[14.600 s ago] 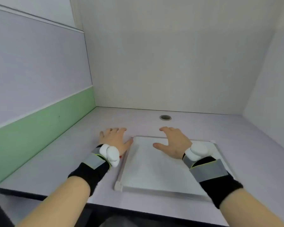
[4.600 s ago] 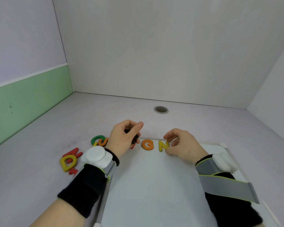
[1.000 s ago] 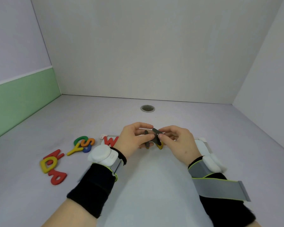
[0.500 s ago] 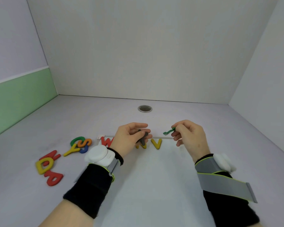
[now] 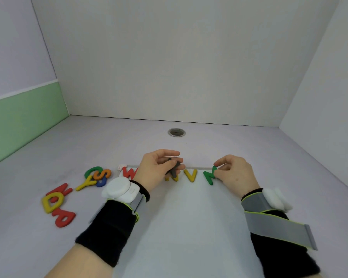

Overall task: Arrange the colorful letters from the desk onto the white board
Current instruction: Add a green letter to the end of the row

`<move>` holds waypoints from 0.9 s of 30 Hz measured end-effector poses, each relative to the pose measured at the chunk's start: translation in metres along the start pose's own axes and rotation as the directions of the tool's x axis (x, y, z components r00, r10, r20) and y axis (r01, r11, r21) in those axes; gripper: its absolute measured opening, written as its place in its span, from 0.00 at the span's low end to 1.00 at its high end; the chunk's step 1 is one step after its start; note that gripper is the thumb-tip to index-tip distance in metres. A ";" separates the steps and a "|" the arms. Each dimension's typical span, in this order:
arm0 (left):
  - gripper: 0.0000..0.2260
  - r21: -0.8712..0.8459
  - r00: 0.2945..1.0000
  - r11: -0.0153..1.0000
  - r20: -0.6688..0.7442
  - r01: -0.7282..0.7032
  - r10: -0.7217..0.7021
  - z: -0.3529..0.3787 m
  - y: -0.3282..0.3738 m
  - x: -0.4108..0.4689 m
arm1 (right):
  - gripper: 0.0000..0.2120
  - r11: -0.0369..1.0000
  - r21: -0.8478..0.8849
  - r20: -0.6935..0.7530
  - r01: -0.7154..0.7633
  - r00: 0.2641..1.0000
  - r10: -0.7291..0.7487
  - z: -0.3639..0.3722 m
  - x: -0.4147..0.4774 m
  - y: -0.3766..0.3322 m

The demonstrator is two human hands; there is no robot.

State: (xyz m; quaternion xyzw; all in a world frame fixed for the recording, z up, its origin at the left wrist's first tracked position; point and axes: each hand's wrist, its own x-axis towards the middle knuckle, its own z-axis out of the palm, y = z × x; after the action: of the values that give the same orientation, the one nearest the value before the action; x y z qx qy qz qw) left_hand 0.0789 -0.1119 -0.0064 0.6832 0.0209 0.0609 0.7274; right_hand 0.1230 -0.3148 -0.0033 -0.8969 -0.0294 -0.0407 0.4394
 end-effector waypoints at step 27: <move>0.11 0.005 0.996 0.998 0.065 -0.068 0.068 -0.001 -0.003 0.002 | 0.21 0.987 -0.139 0.111 0.080 0.992 -0.065 0.004 -0.007 -0.006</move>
State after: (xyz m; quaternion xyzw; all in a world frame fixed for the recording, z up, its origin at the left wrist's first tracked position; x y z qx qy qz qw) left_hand 0.0814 -0.1109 -0.0094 0.6879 -0.0258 0.0634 0.7225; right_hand 0.1152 -0.3081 -0.0014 -0.9254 -0.0824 -0.0107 0.3699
